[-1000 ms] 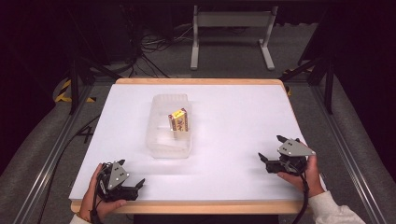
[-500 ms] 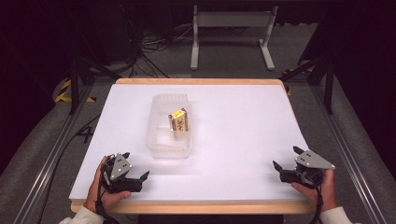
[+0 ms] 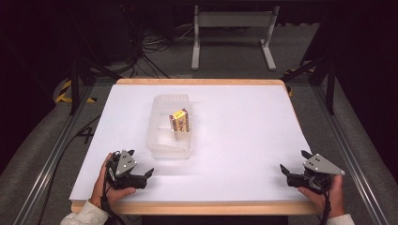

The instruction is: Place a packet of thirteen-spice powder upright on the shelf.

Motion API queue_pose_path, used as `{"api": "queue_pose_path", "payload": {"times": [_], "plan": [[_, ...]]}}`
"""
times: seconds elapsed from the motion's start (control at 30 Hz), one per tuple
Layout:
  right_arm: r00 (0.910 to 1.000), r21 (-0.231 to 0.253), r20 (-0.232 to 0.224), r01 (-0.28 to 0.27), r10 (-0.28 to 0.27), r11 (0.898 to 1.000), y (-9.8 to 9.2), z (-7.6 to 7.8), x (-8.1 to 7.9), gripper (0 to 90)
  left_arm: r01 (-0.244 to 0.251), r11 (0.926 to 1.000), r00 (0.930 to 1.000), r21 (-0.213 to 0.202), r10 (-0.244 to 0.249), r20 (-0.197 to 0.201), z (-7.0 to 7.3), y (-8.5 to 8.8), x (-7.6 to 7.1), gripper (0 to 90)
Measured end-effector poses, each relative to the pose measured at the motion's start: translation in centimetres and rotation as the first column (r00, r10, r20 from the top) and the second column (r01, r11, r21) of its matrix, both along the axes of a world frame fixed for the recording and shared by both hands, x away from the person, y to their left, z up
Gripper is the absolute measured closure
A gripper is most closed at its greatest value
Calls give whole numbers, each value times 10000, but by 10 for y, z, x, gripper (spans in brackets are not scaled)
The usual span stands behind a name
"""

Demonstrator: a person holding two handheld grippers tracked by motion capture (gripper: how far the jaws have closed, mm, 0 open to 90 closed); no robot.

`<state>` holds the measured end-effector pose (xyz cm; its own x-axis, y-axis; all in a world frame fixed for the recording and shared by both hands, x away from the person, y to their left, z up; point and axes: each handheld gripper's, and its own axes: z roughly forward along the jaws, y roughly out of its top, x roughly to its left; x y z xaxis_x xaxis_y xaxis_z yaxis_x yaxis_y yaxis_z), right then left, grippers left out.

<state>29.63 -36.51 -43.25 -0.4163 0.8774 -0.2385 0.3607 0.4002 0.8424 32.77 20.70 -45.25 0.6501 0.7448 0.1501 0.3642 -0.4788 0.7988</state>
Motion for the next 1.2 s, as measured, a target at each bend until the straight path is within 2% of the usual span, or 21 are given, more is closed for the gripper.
{"api": "queue_pose_path", "payload": {"times": [0.47, 0.53, 0.6, 0.73, 0.8, 0.83, 0.9, 1.2], "plan": [[9998, -425, -130, -121, 115, 9990, 12, -3, 4, 103, 44, 9990, 10000, 440, -46, 54, -3, 1, -3, 52], [10000, -471, 3, 39, -39, 9989, 11, -3, 4, 105, 41, 9988, 10000, 488, -44, 69, -3, 1, -3, 52], [9997, -260, 22, 234, -234, 9994, 8, -3, 6, 106, 52, 9988, 10000, 488, -55, 49, -3, 1, -2, 52], [9994, -310, 74, 354, -352, 9989, 7, -3, 6, 107, 64, 9983, 9999, 572, -69, 91, -3, 0, -2, 52], [9968, -409, 297, 756, -745, 9963, 6, -2, 6, 108, 54, 9981, 10000, 611, -58, 64, -3, 0, -2, 52], [9962, -273, 317, 816, -808, 9963, 4, -1, 6, 109, 93, 9981, 9999, 616, -97, 73, -3, 0, -2, 52], [9956, 3, 300, 884, -884, 9961, 2, 0, 6, 113, 103, 9982, 9999, 584, -108, 88, -3, 0, -2, 53], [9963, -212, 130, 848, -846, 9962, 3, -3, 7, 111, 164, 9979, 9999, 620, -165, 7, -4, -1, -1, 52]]}}
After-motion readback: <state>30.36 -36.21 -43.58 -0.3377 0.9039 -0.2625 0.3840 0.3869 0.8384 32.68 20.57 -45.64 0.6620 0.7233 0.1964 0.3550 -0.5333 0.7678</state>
